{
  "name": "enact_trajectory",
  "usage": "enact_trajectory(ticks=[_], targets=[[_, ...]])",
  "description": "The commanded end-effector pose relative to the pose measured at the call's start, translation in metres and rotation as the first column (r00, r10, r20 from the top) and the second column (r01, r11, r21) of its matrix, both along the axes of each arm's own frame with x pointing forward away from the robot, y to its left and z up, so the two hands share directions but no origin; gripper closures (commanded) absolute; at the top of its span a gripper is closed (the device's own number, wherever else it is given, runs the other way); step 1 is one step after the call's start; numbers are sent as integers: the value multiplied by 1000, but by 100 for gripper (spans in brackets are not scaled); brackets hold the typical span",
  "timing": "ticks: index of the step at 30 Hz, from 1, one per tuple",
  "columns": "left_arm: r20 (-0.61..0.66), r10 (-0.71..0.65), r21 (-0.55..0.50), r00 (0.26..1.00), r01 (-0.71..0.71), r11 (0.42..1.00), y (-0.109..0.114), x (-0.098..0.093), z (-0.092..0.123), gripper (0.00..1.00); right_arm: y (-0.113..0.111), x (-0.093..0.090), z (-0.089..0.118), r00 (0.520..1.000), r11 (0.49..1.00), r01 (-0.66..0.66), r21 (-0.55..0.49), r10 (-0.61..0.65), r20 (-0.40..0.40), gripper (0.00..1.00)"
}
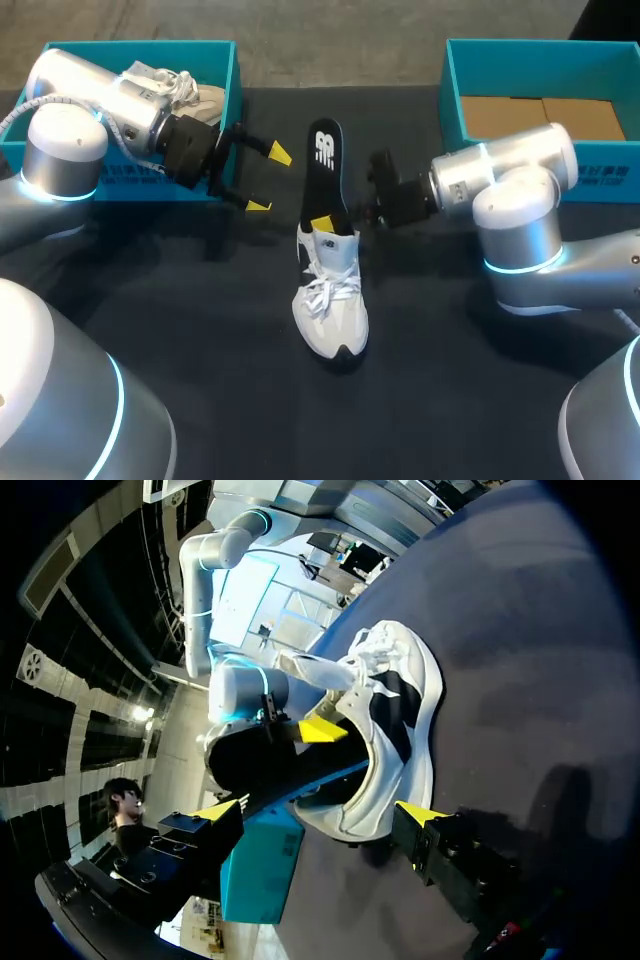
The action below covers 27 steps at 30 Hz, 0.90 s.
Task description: Take the shoe out of the shoebox, open the shoe tongue, remove and reinsert the insole, then place the shoe into the shoebox
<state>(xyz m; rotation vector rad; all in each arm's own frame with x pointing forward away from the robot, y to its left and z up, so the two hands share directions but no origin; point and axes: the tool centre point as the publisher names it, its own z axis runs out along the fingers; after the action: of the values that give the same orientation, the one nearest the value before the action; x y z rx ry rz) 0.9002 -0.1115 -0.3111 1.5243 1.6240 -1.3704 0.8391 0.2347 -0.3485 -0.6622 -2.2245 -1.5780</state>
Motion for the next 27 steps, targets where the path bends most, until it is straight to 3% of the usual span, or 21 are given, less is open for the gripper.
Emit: enact_trajectory(ticks=[1,13,16,19,27], targets=[[0,-2,-1,1000,2,1000,0,1,-1,0,2,-3,13,1000,1000,7,-11,-7,21,55],[0,-2,-1,1000,2,1000,0,1,-1,0,2,14,28,998,998,-2,-56,5,55,58],[0,-2,-1,1000,2,1000,0,1,-1,0,1,19,27,999,998,6,-70,-3,52,69],[0,-2,-1,1000,2,1000,0,1,-1,0,1,21,22,999,996,6,-91,-2,39,97],[0,-2,-1,1000,2,1000,0,1,-1,0,3,6,6,1000,990,-8,-141,8,-1,100]])
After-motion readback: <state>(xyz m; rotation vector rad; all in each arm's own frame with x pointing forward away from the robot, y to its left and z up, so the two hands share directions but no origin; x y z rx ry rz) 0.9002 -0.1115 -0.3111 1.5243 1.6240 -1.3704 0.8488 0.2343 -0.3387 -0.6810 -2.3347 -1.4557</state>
